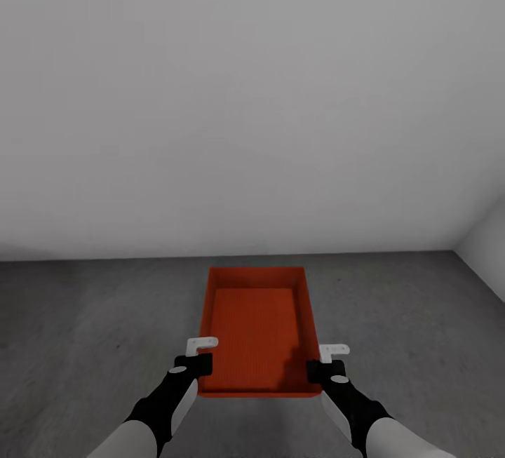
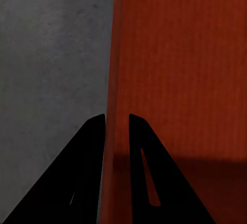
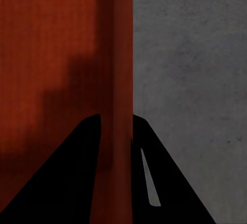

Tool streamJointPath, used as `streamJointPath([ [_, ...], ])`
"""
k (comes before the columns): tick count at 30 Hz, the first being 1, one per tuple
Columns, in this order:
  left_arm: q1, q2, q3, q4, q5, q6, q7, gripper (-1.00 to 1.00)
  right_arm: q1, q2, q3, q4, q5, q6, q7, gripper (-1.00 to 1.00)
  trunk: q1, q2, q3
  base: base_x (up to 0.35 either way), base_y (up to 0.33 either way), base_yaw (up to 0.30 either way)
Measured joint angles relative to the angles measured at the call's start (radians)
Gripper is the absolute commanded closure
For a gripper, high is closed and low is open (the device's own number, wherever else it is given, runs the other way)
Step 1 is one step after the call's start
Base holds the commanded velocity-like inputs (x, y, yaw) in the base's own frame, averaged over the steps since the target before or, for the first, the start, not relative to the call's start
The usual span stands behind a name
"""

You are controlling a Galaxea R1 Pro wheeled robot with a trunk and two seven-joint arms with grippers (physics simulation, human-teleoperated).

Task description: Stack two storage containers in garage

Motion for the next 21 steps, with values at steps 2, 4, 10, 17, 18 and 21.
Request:
streamJointPath([
  [2,0.000,0.000,0.000,0.000,0.000,0.000,0.000,1.00,0.000,0.000,0.000,0.000,-0.001,0.000,0.000,1.00,0.000,0.000,-0.003,0.000,0.000,0.000],
  [4,0.000,0.000,0.000,0.000,0.000,0.000,0.000,1.00,0.000,0.000,0.000,0.000,-0.001,0.000,0.000,1.00,0.000,0.000,-0.006,0.000,0.000,0.000],
  [10,0.000,0.000,0.000,0.000,-0.001,0.000,0.000,1.00,0.000,0.000,0.001,0.000,-0.001,-0.001,0.000,1.00,0.000,0.000,-0.016,0.000,0.000,0.000],
  [17,0.000,0.000,0.000,0.000,-0.001,0.000,0.000,1.00,0.000,0.000,0.001,0.000,-0.001,-0.001,0.000,1.00,0.000,0.000,-0.027,0.000,0.000,0.000],
  [18,0.000,-0.001,0.000,0.000,-0.001,0.000,0.000,1.00,0.000,0.000,0.001,0.000,-0.002,-0.001,0.000,1.00,0.000,0.000,-0.029,0.000,0.000,0.000],
  [21,0.000,0.000,-0.001,-0.001,0.000,0.000,0.000,1.00,0.000,-0.001,0.001,0.000,-0.002,-0.001,0.000,1.00,0.000,0.000,-0.034,0.000,0.000,0.000],
])
